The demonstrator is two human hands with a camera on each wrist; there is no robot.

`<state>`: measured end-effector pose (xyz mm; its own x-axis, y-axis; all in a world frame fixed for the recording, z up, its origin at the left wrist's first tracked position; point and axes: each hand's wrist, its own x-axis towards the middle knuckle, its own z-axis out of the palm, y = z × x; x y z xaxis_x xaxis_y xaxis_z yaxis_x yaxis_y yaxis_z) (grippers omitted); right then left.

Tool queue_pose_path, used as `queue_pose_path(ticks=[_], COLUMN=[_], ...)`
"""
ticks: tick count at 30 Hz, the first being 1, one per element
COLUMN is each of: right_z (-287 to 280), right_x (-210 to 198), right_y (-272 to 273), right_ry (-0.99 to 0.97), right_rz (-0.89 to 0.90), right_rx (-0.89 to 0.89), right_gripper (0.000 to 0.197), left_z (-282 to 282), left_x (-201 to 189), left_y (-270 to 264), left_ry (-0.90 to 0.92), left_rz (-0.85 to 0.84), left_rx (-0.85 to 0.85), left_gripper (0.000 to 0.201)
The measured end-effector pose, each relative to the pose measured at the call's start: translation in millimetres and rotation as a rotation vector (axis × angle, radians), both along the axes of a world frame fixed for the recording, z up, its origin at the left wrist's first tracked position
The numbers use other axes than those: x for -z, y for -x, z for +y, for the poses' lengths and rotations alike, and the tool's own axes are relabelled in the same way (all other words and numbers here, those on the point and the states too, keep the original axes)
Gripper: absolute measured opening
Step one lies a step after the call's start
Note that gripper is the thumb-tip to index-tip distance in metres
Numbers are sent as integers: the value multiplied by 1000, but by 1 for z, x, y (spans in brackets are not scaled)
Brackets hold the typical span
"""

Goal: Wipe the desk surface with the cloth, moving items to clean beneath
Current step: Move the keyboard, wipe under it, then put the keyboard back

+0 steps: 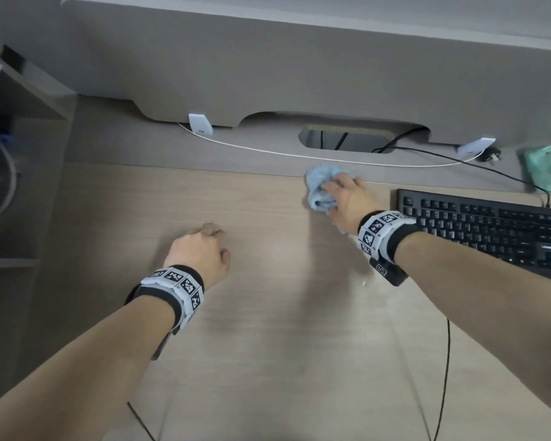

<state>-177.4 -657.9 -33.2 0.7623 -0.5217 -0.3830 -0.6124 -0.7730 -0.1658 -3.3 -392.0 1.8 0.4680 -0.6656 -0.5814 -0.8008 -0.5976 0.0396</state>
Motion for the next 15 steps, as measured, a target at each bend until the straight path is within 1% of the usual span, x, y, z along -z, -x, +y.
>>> queue_pose_path(ticks=[2, 3, 5, 6, 8, 11, 13, 15], right_z=[-24, -38, -57, -56, -44, -3, 20, 37], right_x=[3, 0, -10, -16, -17, -11, -6, -5], right_y=[-23, -32, -42, -41, -29, -1, 4, -18], right_ry=[7, 7, 24, 54, 112, 52, 21, 10], right_rz=[2, -30, -73, -72, -16, 138, 213, 246], right_rx=[244, 365, 516, 551, 559, 582, 628, 643], right_gripper=[51, 49, 48, 48, 49, 50, 61, 75], left_z=[3, 5, 6, 8, 11, 22, 27, 30], left_x=[3, 5, 7, 8, 11, 13, 14, 12], left_y=[-6, -8, -14, -17, -22, -31, -41, -55], left_ry=[2, -1, 2, 5, 40, 105, 146, 200], left_rz=[2, -1, -2, 1, 5, 72, 123, 190], left_rx=[41, 68, 123, 150, 183, 173, 155, 100], left_gripper=[41, 42, 44, 45, 45, 50, 49, 43])
